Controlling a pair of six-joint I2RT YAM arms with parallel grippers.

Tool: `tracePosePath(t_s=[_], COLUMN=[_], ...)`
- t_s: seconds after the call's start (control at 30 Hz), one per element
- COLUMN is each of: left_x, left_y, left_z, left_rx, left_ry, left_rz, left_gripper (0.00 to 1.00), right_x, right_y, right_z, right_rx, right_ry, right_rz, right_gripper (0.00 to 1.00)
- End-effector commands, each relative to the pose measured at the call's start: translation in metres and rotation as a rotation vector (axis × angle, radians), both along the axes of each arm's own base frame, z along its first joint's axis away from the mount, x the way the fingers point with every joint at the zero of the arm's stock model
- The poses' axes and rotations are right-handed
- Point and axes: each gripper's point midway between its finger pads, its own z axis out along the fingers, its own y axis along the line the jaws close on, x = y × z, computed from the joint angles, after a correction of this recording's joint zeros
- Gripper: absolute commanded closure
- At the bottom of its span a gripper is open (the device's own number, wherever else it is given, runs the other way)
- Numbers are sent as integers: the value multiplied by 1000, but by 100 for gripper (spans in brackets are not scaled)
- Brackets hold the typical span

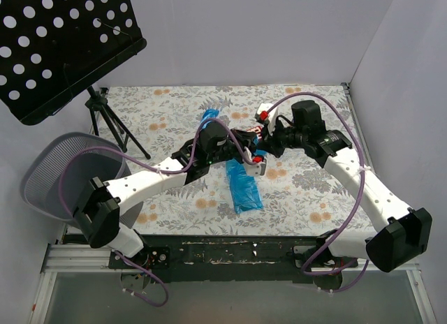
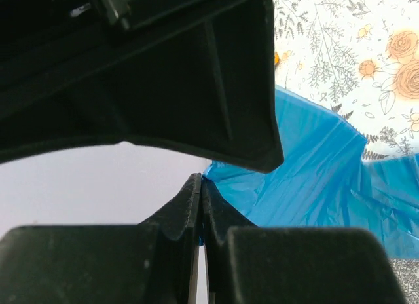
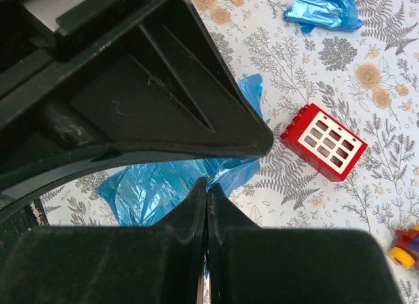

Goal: Put the trash bags into the trash bin

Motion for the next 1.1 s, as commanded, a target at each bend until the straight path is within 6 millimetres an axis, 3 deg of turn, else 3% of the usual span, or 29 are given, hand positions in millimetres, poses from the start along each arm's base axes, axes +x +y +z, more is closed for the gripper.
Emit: tracePosePath(t_s=[0.0,0.1,0.2,0.27,0.33,0.43,0.57,0.73,0.8,0.9,0.97,1.07], left_x=[5,6,-11,-35,-44,-34,-14,-17,-28,-43,-43,-35], left_y=[10,8,3,-2,-4,-5,-4,2,4,3,0,-6], left_z=[36,24,15,22,34,39,28,7,13,45,60,74], left_rx=[-45,-29,4,-15,-52,-47,-18,37,9,-91,-134,-169], left_ry=[-58,-38,-11,-20,-45,-82,-91,-54,-54,-93,-132,-171], left_rz=[43,35,-58,-182,-224,-192,-113,-113,-147,-198,-207,-196], left_gripper=[100,100,100,100,100,100,100,100,100,100,100,100], right_x=[-19,-20,-8,7,13,3,-25,-18,-1,11,2,-12], right_y=[3,6,4,-1,-5,1,22,28,24,17,19,26], right_z=[12,25,38,35,28,27,46,73,66,37,23,25], right_rx=[32,73,98,86,56,66,120,144,106,43,38,45], right_ry=[-15,-20,-43,-46,-53,-24,9,-13,-29,-16,24,53], right_rz=[60,54,6,-39,-43,12,115,128,64,14,48,94], right_gripper=[99,99,99,99,99,99,99,99,99,99,99,99])
